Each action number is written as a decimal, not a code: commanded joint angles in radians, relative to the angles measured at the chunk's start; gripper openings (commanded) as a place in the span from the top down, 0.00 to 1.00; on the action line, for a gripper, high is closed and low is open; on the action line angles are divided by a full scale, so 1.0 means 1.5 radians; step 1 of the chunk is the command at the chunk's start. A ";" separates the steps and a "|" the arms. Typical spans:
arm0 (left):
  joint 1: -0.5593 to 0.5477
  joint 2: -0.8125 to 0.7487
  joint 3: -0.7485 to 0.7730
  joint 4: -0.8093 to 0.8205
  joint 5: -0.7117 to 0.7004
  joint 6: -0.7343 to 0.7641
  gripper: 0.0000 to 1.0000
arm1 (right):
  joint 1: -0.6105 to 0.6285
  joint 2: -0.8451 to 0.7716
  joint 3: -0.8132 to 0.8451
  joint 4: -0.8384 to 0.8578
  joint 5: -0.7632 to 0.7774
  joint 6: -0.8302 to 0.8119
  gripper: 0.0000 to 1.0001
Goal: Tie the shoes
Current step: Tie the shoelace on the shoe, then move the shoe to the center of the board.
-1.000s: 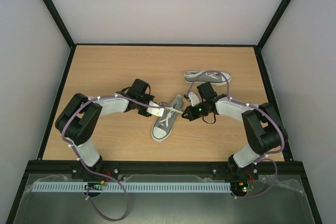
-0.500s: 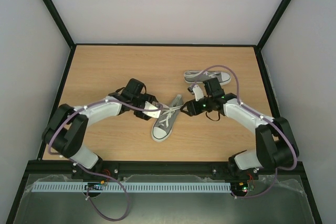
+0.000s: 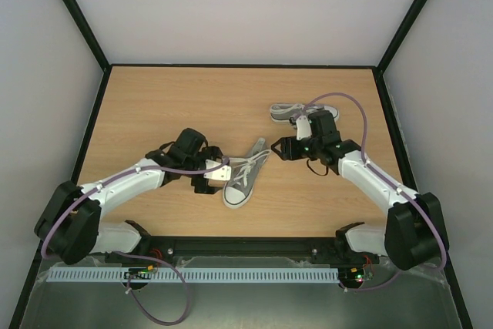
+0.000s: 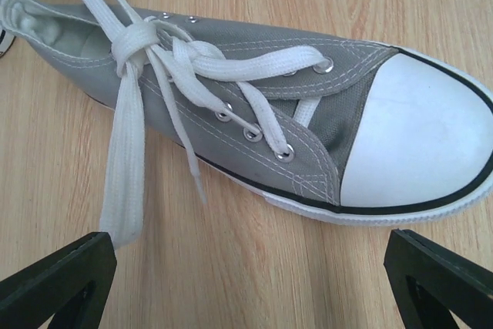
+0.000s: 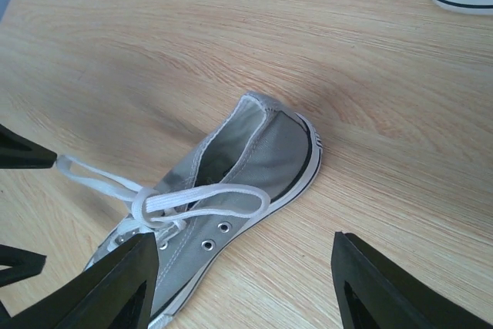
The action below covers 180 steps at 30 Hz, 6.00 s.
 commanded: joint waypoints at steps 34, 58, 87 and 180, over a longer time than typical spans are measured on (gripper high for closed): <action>0.019 -0.051 -0.094 0.101 0.012 -0.037 0.42 | 0.126 -0.030 -0.035 -0.071 0.192 0.155 0.60; 0.018 -0.181 -0.295 0.272 -0.016 -0.067 0.43 | 0.190 0.337 0.052 0.246 0.068 0.265 0.66; 0.180 -0.058 -0.199 0.296 -0.005 0.148 0.29 | 0.175 0.094 -0.042 -0.065 0.039 0.098 0.42; 0.158 0.235 0.379 -0.150 0.072 -0.447 0.19 | -0.098 0.525 0.437 -0.224 -0.008 -0.106 0.47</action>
